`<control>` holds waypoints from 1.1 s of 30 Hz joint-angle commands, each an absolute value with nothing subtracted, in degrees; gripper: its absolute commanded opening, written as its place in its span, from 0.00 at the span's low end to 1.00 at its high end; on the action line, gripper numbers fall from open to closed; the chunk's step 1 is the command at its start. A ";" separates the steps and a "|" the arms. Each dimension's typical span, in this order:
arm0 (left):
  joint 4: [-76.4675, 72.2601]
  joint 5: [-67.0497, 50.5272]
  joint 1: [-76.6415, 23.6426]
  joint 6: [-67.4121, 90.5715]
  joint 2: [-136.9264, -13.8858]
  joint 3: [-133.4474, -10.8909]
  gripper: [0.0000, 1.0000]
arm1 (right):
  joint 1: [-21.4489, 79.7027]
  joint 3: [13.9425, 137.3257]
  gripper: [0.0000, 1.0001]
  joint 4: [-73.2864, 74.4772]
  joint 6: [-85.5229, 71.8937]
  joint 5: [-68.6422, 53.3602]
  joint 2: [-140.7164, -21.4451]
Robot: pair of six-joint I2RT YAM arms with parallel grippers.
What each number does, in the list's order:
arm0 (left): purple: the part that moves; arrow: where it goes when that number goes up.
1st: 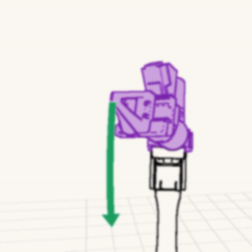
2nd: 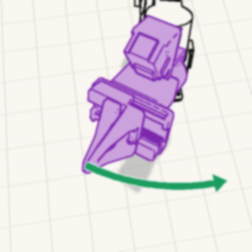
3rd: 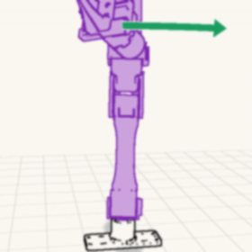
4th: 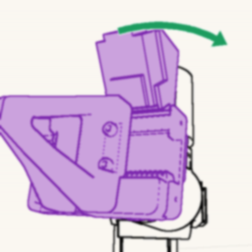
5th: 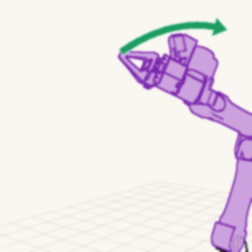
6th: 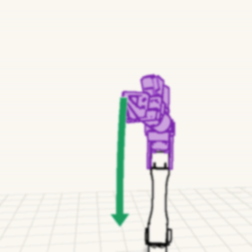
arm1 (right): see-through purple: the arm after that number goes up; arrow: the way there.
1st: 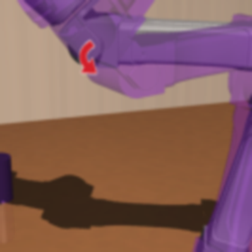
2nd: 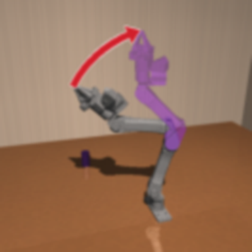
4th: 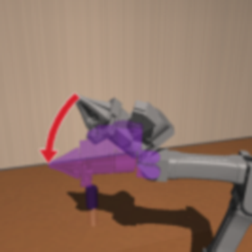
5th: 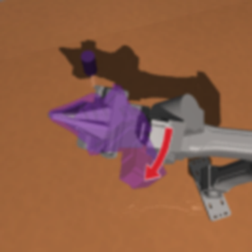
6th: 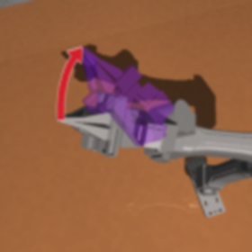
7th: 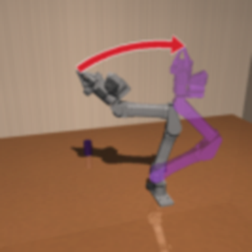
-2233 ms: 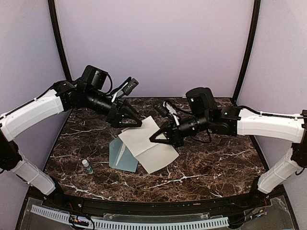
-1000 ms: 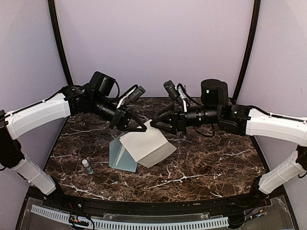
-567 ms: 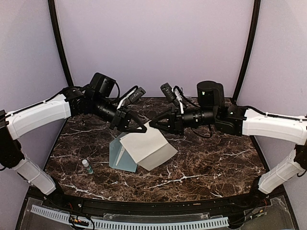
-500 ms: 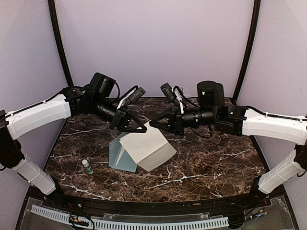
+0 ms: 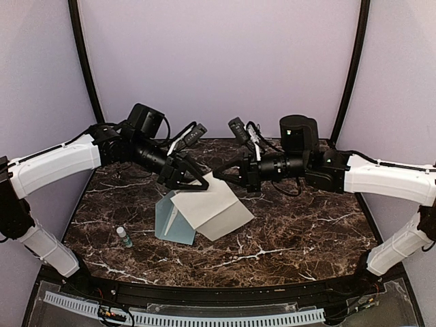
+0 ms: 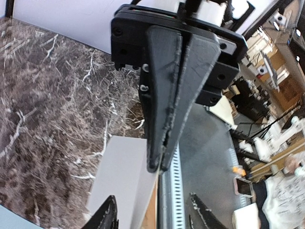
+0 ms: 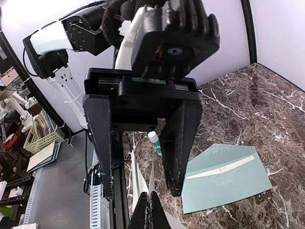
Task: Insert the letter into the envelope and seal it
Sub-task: Fold the letter.
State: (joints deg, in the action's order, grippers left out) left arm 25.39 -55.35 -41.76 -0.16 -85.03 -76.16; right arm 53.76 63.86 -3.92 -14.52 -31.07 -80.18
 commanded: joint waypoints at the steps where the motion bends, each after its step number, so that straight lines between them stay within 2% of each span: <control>1: 25.43 -53.34 -42.09 -1.32 -82.72 -75.24 0.42 | 52.89 65.44 0.00 -4.20 -17.04 -27.94 -80.16; 2: 25.41 -53.17 -42.18 -1.49 -82.64 -75.19 0.32 | 52.60 65.52 0.00 -3.80 -17.51 -27.59 -80.22; 3: 25.36 -52.89 -42.30 -1.54 -82.59 -75.17 0.26 | 52.44 65.56 0.00 -3.45 -17.82 -27.38 -80.30; 4: 25.17 -52.72 -42.29 -1.46 -82.50 -75.09 0.13 | 52.31 65.52 0.05 -3.23 -18.06 -27.42 -80.31; 6: 24.35 -51.78 -42.30 -1.00 -82.09 -74.83 0.01 | 52.21 64.85 0.26 -3.40 -17.90 -28.97 -80.06; 7: 23.73 -51.73 -42.29 -0.67 -81.52 -74.64 0.00 | 52.21 64.17 0.36 -4.16 -17.77 -30.27 -79.87; 9: 21.46 -51.80 -42.19 0.52 -80.56 -73.65 0.00 | 52.08 62.63 0.48 -5.03 -17.73 -33.65 -79.54; 12: 18.78 -53.72 -41.65 2.74 -79.87 -73.45 0.00 | 51.98 60.90 0.52 -4.98 -17.67 -37.02 -79.45; 16: 17.78 -56.09 -40.53 4.10 -79.87 -73.48 0.00 | 51.94 59.18 0.44 -4.51 -17.67 -40.64 -78.86; 20: 17.91 -56.55 -39.51 4.30 -79.91 -73.48 0.00 | 51.94 57.92 0.31 -3.83 -17.50 -40.16 -77.34; 26: 17.76 -57.53 -38.20 4.72 -79.91 -73.36 0.00 | 51.86 56.70 0.23 -3.48 -17.15 -39.21 -75.19; 30: 17.10 -58.49 -37.56 5.57 -79.89 -72.97 0.01 | 51.86 56.34 0.11 -3.34 -17.12 -39.31 -74.38; 31: 17.00 -58.35 -37.54 5.61 -79.89 -72.96 0.06 | 51.86 56.34 0.06 -3.40 -17.20 -39.28 -74.24; 32: 17.11 -58.00 -37.58 5.53 -79.83 -72.95 0.23 | 51.81 56.42 0.00 -3.42 -17.36 -38.97 -74.14; 33: 17.46 -56.67 -37.59 5.14 -79.68 -72.95 0.32 | 51.85 56.45 0.00 -3.47 -17.56 -38.48 -74.02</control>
State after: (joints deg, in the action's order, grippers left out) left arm 18.28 -56.71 -37.95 5.06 -81.71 -73.65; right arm 52.25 57.01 -2.76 -17.47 -38.98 -75.26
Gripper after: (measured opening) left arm 0.149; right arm 0.023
